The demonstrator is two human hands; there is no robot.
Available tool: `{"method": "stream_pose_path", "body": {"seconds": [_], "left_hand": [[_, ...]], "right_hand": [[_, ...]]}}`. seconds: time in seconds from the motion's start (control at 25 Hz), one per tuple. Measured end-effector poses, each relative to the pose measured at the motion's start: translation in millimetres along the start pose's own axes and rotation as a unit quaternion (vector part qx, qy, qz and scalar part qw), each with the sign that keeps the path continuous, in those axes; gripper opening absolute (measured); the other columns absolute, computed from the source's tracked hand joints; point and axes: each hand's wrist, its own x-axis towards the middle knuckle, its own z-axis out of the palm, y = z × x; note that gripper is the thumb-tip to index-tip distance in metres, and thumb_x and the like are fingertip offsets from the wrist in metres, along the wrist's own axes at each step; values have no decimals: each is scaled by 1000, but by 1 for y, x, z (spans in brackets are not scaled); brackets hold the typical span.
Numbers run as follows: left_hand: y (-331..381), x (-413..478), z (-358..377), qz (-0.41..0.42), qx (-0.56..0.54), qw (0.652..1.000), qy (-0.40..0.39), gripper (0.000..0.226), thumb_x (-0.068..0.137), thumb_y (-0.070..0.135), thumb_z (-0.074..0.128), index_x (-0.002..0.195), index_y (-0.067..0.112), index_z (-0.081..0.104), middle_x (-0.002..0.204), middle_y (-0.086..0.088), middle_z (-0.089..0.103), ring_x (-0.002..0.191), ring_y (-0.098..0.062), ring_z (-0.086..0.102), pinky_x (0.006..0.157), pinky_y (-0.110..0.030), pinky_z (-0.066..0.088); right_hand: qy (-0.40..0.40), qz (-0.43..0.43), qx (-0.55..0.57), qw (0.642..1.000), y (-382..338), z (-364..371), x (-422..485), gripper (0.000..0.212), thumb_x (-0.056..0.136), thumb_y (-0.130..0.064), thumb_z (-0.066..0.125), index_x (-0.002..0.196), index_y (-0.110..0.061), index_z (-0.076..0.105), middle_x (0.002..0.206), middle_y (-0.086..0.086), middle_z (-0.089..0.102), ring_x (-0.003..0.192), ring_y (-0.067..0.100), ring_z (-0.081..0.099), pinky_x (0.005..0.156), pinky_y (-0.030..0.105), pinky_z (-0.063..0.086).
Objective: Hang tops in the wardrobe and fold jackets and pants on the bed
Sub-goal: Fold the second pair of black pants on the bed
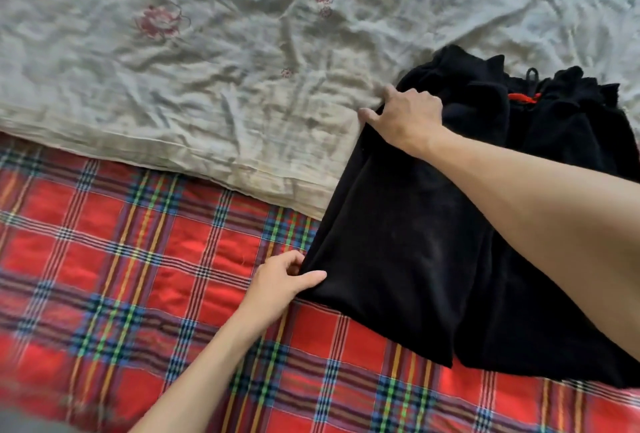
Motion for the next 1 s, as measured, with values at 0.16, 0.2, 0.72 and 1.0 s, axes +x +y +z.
{"method": "stream_pose_path", "body": {"seconds": [0.16, 0.2, 0.72, 1.0], "left_hand": [[27, -20, -8, 36, -64, 986, -147, 31, 75, 32, 74, 104, 21, 72, 106, 2, 75, 105, -18, 69, 101, -47, 50], [43, -30, -7, 44, -64, 979, -187, 36, 77, 27, 72, 113, 23, 70, 112, 8, 73, 108, -12, 68, 103, -42, 49], [197, -105, 301, 229, 263, 902, -253, 74, 76, 89, 28, 92, 22, 53, 108, 0, 53, 102, -26, 53, 97, -47, 42], [123, -40, 292, 122, 168, 949, 239, 62, 86, 43, 69, 131, 12, 40, 134, -10, 42, 122, -30, 46, 102, -39, 38]], "right_hand": [[-55, 86, 241, 965, 14, -21, -5, 9, 82, -28, 63, 87, -20, 62, 92, 6, 64, 85, 26, 58, 69, 32, 44], [-56, 85, 326, 940, 26, -32, -13, 6, 78, -23, 64, 77, -23, 58, 85, 2, 62, 82, 23, 58, 67, 29, 43], [-17, 210, 615, 760, 361, -30, -141, 51, 81, 7, 56, 125, -20, 54, 85, -4, 61, 65, 5, 57, 57, 24, 41], [8, 276, 493, 825, 375, 67, -256, 52, 88, -43, 69, 130, -25, 43, 110, -3, 61, 100, 18, 62, 87, 38, 50]]}}
